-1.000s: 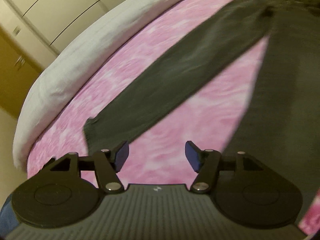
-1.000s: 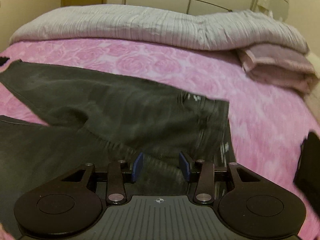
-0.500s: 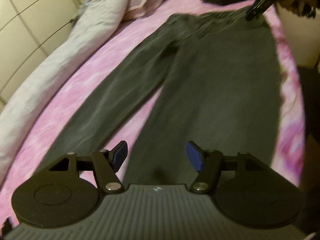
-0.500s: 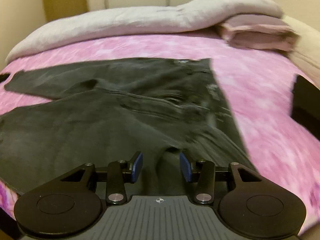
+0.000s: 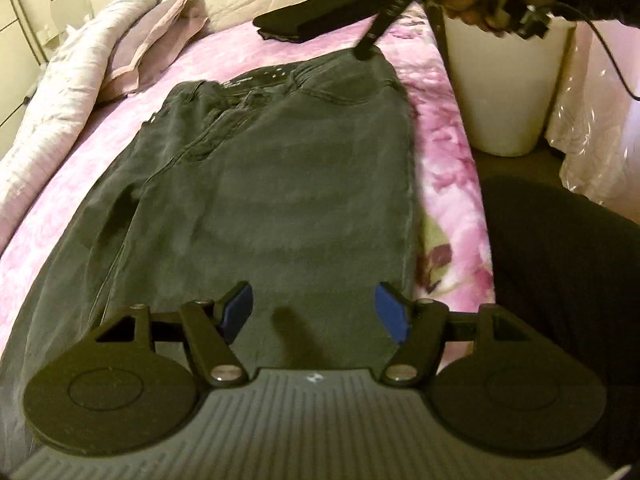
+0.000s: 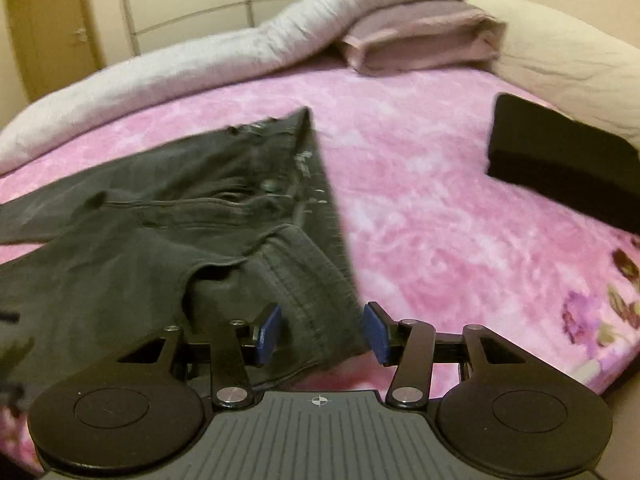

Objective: Fold clothes
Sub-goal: 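Grasp the jeans waistband with the right gripper and pull it straight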

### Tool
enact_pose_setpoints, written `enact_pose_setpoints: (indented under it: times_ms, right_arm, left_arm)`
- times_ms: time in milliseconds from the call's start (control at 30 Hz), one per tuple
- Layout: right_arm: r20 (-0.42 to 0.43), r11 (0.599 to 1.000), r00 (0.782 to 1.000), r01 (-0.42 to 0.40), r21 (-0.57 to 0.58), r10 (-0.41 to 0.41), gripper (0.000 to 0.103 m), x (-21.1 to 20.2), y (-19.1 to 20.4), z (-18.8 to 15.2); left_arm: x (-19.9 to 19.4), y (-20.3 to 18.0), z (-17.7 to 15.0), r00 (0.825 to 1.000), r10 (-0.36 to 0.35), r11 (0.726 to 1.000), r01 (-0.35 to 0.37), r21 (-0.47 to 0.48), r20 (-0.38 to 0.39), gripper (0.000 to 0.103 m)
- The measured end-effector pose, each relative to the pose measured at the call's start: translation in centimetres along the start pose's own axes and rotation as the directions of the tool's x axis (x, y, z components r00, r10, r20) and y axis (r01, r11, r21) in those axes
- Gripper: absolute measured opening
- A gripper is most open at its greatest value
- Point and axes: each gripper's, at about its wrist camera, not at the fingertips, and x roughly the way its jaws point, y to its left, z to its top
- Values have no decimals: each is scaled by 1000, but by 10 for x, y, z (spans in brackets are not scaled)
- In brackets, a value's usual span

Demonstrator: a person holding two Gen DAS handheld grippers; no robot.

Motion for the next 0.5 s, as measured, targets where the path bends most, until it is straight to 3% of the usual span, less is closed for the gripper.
enact_pose_setpoints:
  times_ms: [100, 167, 367, 500]
  right_arm:
    - [62, 996, 995, -73, -55, 76, 50, -6, 7, 15]
    - [42, 987, 990, -134, -84, 138, 50, 6, 11, 30]
    - [-109, 961, 966, -248, -123, 235, 49, 78, 4, 72]
    - [-263, 955, 929, -288, -72, 261, 49, 130, -5, 79]
  left_arm:
    - [-4, 8, 6, 999, -6, 999, 7, -48, 34, 64]
    - [-2, 20, 13, 999, -3, 995, 7, -99, 37, 64]
    - [16, 40, 35, 999, 22, 988, -15, -152, 47, 64]
    - [27, 38, 39, 999, 23, 991, -17, -136, 42, 64]
